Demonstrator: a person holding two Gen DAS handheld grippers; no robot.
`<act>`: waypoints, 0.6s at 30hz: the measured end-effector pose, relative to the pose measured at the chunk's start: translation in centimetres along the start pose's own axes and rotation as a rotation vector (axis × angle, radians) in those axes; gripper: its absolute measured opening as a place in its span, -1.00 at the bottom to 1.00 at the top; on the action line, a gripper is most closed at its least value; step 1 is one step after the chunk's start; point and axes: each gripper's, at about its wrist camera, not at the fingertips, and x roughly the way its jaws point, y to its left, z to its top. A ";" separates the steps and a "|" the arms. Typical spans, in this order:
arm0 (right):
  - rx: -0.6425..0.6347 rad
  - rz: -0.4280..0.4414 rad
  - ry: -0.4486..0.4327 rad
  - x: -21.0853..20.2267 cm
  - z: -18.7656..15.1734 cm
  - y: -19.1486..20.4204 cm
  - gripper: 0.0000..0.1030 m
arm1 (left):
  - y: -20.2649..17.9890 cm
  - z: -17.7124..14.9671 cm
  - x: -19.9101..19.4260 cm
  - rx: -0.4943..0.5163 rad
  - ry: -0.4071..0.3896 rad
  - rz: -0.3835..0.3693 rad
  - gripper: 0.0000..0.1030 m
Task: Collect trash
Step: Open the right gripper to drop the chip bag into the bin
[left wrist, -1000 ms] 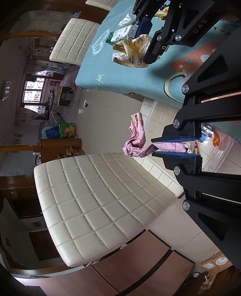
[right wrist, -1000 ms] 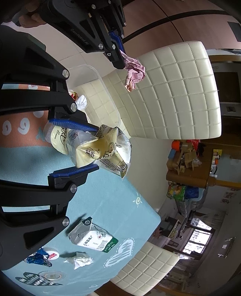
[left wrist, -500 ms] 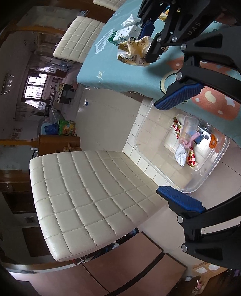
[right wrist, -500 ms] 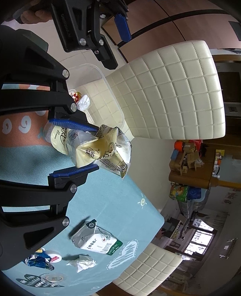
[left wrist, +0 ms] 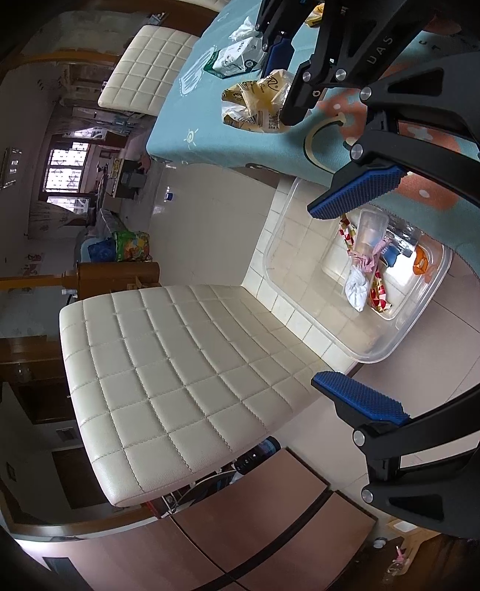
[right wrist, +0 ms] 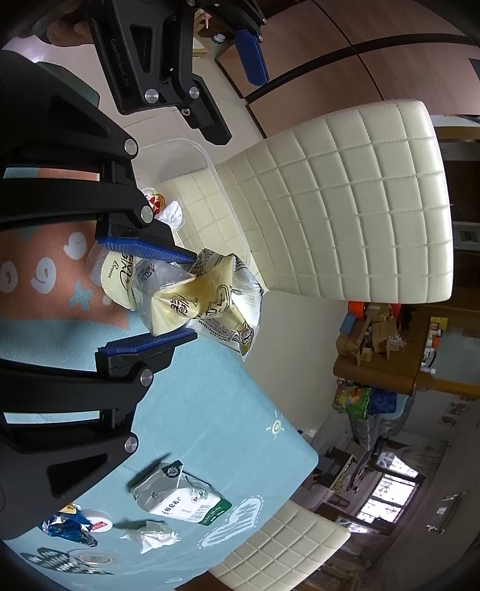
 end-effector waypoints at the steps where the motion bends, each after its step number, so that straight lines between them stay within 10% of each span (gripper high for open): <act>1: -0.004 0.001 0.000 0.0 0.1 0.1 -0.26 | 0.2 -0.1 0.0 -0.002 0.000 0.001 0.60; 9: -0.019 0.017 -0.008 0.4 0.8 1.1 -0.22 | 1.2 -0.4 -0.2 -0.009 0.005 0.020 0.60; 18: -0.042 -0.025 -0.051 -0.3 0.7 1.6 0.32 | 2.5 -0.6 -0.7 -0.031 0.003 0.024 0.60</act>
